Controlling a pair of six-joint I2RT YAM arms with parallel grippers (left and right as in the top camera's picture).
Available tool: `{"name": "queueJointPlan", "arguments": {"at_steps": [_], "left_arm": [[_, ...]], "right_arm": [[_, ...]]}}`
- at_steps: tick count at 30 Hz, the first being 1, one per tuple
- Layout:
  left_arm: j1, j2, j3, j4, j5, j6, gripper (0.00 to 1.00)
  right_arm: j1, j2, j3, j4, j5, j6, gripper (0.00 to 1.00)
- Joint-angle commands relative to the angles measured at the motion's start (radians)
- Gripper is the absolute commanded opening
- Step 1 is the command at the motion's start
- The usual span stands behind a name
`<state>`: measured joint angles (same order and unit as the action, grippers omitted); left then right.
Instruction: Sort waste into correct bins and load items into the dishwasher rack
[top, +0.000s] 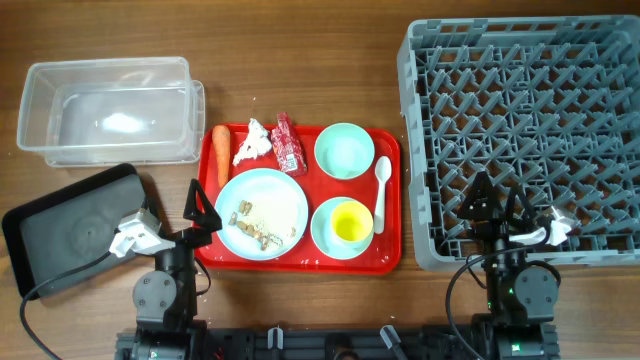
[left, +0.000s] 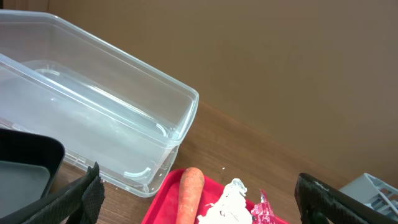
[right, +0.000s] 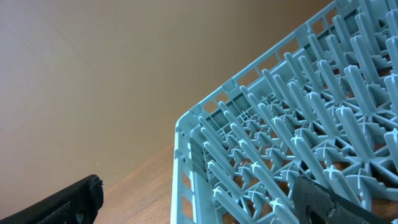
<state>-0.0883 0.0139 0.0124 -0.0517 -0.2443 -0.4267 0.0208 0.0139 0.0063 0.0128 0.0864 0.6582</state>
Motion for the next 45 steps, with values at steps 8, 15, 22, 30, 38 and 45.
{"name": "queueJointPlan", "arguments": {"at_steps": [8, 15, 22, 30, 38, 45], "left_arm": [[0.006, -0.007, -0.006, 0.003, 0.005, 0.001, 1.0], [0.006, -0.007, -0.006, 0.003, 0.005, 0.001, 1.0], [0.006, -0.007, -0.006, 0.003, 0.005, 0.001, 1.0], [0.006, -0.007, -0.006, 0.003, 0.005, 0.001, 1.0], [0.006, -0.007, -0.006, 0.003, 0.005, 0.001, 1.0], [0.006, -0.007, -0.006, 0.08, 0.211, -0.007, 1.0]], "right_arm": [[-0.001, 0.0, -0.001, 0.002, -0.008, 0.007, 1.0], [-0.001, 0.0, -0.001, 0.002, -0.008, 0.007, 1.0], [-0.001, 0.0, -0.001, 0.002, -0.008, 0.007, 1.0], [-0.001, 0.0, -0.001, 0.002, -0.008, 0.008, 1.0], [-0.001, 0.0, -0.001, 0.002, -0.008, 0.007, 1.0], [-0.001, 0.003, -0.001, 0.003, 0.01, 0.506, 1.0]]}}
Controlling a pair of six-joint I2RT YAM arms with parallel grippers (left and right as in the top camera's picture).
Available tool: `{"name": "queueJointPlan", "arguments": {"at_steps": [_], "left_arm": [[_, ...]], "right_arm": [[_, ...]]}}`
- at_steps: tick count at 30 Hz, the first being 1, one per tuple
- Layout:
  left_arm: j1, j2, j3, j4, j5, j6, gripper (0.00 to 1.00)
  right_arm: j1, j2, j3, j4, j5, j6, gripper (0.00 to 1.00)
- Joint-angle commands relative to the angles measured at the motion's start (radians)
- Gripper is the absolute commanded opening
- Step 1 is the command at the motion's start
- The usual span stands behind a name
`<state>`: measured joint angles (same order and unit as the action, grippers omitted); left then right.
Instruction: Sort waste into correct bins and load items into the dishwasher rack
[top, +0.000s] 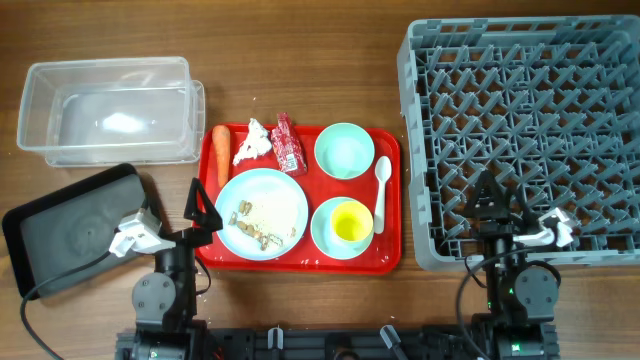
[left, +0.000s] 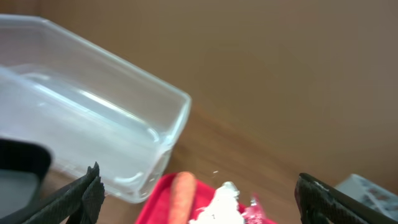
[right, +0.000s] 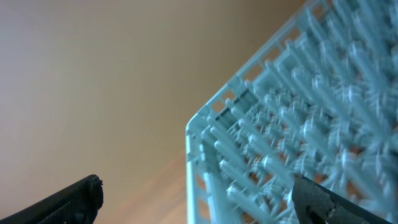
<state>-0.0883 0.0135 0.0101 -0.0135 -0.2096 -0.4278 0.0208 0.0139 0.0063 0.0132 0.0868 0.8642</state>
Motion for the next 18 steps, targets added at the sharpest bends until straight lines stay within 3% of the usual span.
{"name": "queueJointPlan", "arguments": {"at_steps": [1, 7, 13, 16, 18], "left_arm": [[0.006, -0.007, -0.004, 0.036, 0.177, -0.006, 1.0], [0.006, -0.007, -0.003, 0.065, 0.231, -0.006, 1.0], [0.006, 0.021, 0.098, 0.076, 0.283, -0.005, 1.0], [0.006, 0.143, 0.245, 0.006, 0.285, -0.005, 1.0], [0.006, 0.264, 0.364, -0.056, 0.298, -0.005, 1.0]], "right_arm": [[-0.001, 0.003, -0.001, 0.003, 0.01, 0.359, 1.0], [-0.001, 0.004, -0.001, 0.004, 0.013, 0.406, 1.0], [-0.001, 0.013, 0.111, 0.017, -0.15, -0.26, 0.99], [-0.001, 0.062, 0.219, -0.003, -0.247, -0.435, 1.0], [-0.001, 0.13, 0.294, -0.042, -0.28, -0.442, 1.0]]}}
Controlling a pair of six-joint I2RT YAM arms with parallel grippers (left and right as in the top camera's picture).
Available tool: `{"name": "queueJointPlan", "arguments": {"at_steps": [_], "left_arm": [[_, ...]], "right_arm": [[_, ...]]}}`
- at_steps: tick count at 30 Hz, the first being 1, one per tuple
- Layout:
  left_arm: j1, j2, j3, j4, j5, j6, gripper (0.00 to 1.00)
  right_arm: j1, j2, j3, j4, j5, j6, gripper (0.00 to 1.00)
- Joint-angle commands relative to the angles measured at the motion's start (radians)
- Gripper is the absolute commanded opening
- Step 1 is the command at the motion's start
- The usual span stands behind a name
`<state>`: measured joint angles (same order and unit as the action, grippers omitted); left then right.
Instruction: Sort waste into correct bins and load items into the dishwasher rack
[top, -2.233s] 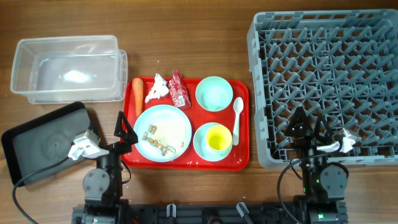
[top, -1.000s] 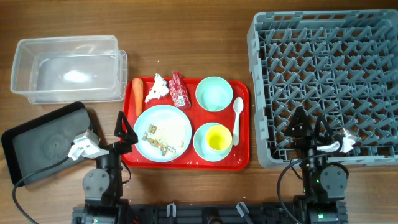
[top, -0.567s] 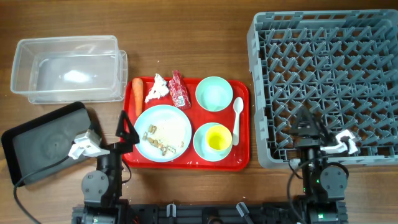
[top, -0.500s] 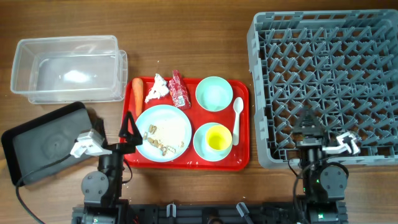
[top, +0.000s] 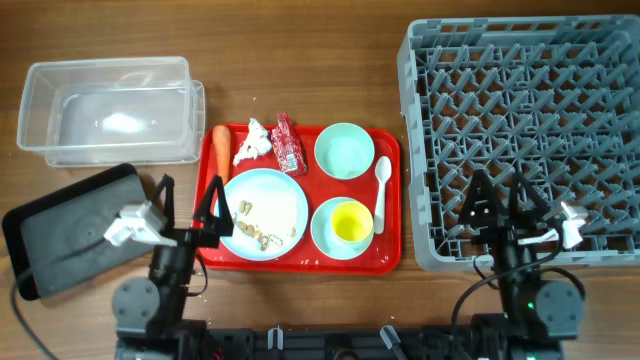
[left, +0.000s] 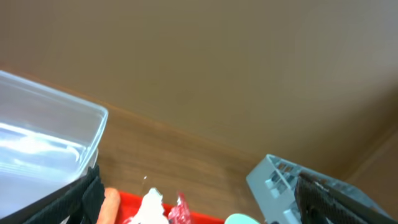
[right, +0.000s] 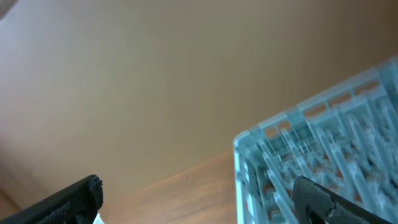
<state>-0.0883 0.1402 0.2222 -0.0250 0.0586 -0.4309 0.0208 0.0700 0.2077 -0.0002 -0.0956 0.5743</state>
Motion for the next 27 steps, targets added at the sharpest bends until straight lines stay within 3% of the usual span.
{"name": "queueJointPlan", "arguments": {"at_steps": [1, 7, 9, 13, 14, 16, 18, 20, 24, 27], "left_arm": [[0.006, 0.253, 0.273, -0.116, 0.058, -0.002, 1.0], [0.005, 0.749, 0.81, -0.512, 0.19, 0.006, 1.0], [0.005, 0.836, 0.897, -0.566, 0.207, 0.008, 1.0], [-0.011, 0.943, 0.912, -0.534, 0.487, -0.028, 1.0], [-0.029, 0.957, 0.912, -0.539, 0.495, -0.024, 1.0], [-0.101, 0.989, 0.912, -0.578, 0.416, -0.017, 1.0], [-0.232, 1.035, 0.912, -0.63, 0.243, -0.016, 1.0], [-0.343, 1.081, 0.912, -0.659, 0.113, -0.014, 1.0], [-0.455, 1.175, 0.912, -0.678, 0.055, -0.022, 0.96], [-0.503, 1.262, 0.912, -0.727, 0.056, -0.021, 0.94]], "right_arm": [[-0.001, 0.16, 0.168, -0.068, -0.137, -0.154, 1.0], [-0.001, 0.623, 0.574, -0.41, -0.301, -0.154, 1.0], [-0.001, 0.735, 0.67, -0.461, -0.327, -0.152, 1.0], [-0.002, 0.864, 0.692, -0.435, -0.536, -0.2, 1.0], [0.002, 0.879, 0.692, -0.439, -0.555, -0.2, 1.0], [0.002, 0.899, 0.692, -0.467, -0.575, -0.19, 1.0], [0.006, 0.9, 0.708, -0.549, -0.561, -0.207, 1.0], [0.018, 0.903, 0.765, -0.691, -0.436, -0.245, 1.0], [0.034, 0.939, 0.978, -0.953, -0.128, -0.257, 1.0], [0.034, 0.959, 1.012, -0.929, -0.138, -0.257, 1.0]]}}
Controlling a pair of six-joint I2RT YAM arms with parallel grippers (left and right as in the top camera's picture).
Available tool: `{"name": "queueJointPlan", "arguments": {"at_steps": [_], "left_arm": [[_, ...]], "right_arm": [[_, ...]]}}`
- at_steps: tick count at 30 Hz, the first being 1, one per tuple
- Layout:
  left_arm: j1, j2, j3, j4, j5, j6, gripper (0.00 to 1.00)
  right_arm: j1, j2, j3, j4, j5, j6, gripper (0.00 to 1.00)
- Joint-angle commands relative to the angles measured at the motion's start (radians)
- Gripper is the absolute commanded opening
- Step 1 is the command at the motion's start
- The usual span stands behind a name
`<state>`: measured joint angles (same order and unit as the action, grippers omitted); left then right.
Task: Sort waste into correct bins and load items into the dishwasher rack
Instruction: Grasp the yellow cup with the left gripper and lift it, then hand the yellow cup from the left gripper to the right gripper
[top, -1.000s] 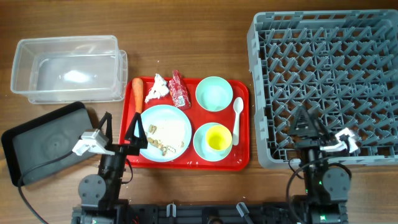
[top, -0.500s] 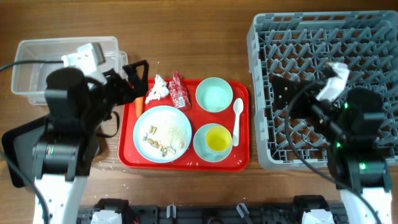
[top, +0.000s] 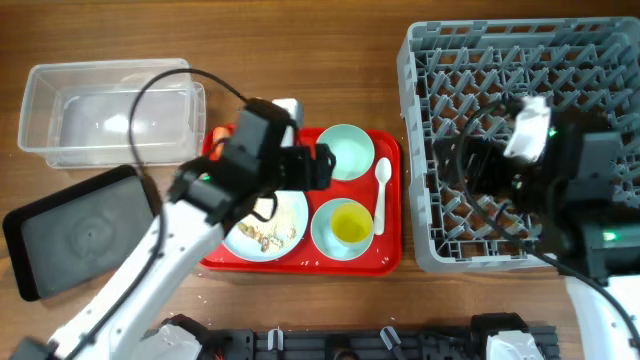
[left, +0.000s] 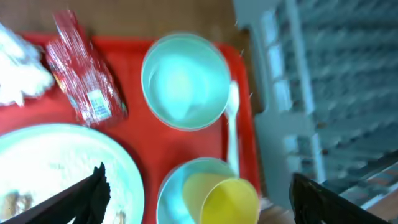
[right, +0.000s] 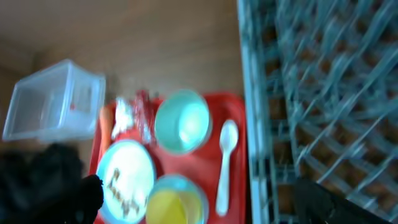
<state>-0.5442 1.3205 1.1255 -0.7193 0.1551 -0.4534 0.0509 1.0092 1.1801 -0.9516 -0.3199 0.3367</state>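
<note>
A red tray carries a plate with food scraps, an empty teal bowl, a white spoon and a yellow cup standing in a second teal bowl. A red wrapper and white crumpled tissue lie at the tray's far side. My left gripper hangs open over the tray, above the bowls, holding nothing. My right gripper is open and empty, raised over the left part of the grey dishwasher rack. The right wrist view is blurred.
A clear plastic bin stands at the back left. A black bin lies in front of it. The left arm and its cable cover the tray's left side, where the carrot lies.
Both arms were low at the table's front edge. Now the left arm reaches over the tray and the right arm stands over the rack's left side. Both grippers are still open.
At first both arms sat folded at the front edge, fingers open, with their cameras looking low across the table. They had then tilted upward slightly. Now both are extended over the work area, and nothing on the tray has moved.
</note>
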Motion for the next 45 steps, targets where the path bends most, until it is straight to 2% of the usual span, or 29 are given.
{"name": "queueJointPlan", "arguments": {"at_steps": [1, 3, 6, 8, 18, 20, 21, 22, 25, 27, 31, 32, 33, 34, 37, 38, 40, 42, 45], "left_arm": [[-0.069, 0.114, 0.009, -0.042, -0.041, 0.003, 0.93], [-0.109, 0.16, 0.009, -0.042, -0.04, 0.014, 0.86], [-0.203, 0.222, 0.009, -0.04, -0.043, 0.108, 0.77], [-0.241, 0.245, 0.009, -0.04, -0.088, 0.109, 0.65], [-0.267, 0.343, 0.007, -0.06, -0.157, 0.109, 0.38], [-0.267, 0.362, 0.007, -0.056, -0.157, 0.109, 0.26], [-0.267, 0.362, 0.007, -0.053, -0.157, 0.109, 0.12], [-0.267, 0.36, 0.009, -0.048, -0.157, 0.109, 0.04], [-0.262, 0.329, 0.061, -0.082, -0.156, 0.074, 0.04], [-0.248, 0.275, 0.15, -0.163, -0.146, 0.064, 0.04], [-0.159, 0.181, 0.276, -0.264, -0.143, 0.04, 0.04], [-0.045, 0.129, 0.279, -0.236, -0.02, 0.014, 0.04], [0.071, 0.113, 0.279, -0.192, 0.177, 0.011, 0.04], [0.136, 0.114, 0.279, -0.165, 0.302, 0.011, 0.04], [0.371, 0.151, 0.279, -0.05, 0.836, 0.01, 0.04], [0.417, 0.166, 0.279, -0.025, 0.961, 0.0, 0.04], [0.465, 0.192, 0.279, -0.013, 1.13, 0.0, 0.04], [0.469, 0.206, 0.279, -0.013, 1.236, -0.001, 0.04], [0.443, 0.206, 0.279, -0.013, 1.269, -0.004, 0.04]], "right_arm": [[0.004, 0.025, 0.039, 0.036, 0.085, -0.017, 1.0], [0.004, 0.034, 0.039, 0.039, 0.084, -0.015, 1.0], [0.004, 0.058, 0.039, 0.054, 0.083, 0.013, 1.0], [0.004, 0.072, 0.039, 0.051, 0.083, 0.015, 1.0], [0.004, 0.105, 0.039, 0.023, 0.053, 0.033, 1.0], [0.004, 0.105, 0.039, 0.019, 0.05, 0.033, 0.99], [0.004, 0.105, 0.039, 0.021, 0.05, 0.033, 0.99], [0.004, 0.105, 0.039, 0.022, 0.05, 0.033, 0.98], [0.004, 0.105, 0.039, 0.023, 0.05, 0.033, 0.99], [0.004, 0.104, 0.039, 0.023, 0.05, 0.033, 0.99], [0.004, 0.105, 0.039, 0.032, 0.045, 0.032, 1.0], [0.004, 0.103, 0.039, 0.049, -0.016, 0.006, 1.0], [0.004, 0.104, 0.039, 0.074, -0.103, -0.047, 1.0], [0.004, 0.104, 0.039, 0.092, -0.148, -0.066, 0.96], [0.004, 0.105, 0.039, 0.203, -0.367, -0.14, 0.86], [0.004, 0.105, 0.039, 0.244, -0.439, -0.158, 0.83], [0.004, 0.109, 0.039, 0.336, -0.61, -0.201, 0.83], [0.008, 0.127, 0.039, 0.424, -0.753, -0.217, 0.82], [0.056, 0.178, 0.039, 0.501, -0.808, -0.213, 0.82]]}}
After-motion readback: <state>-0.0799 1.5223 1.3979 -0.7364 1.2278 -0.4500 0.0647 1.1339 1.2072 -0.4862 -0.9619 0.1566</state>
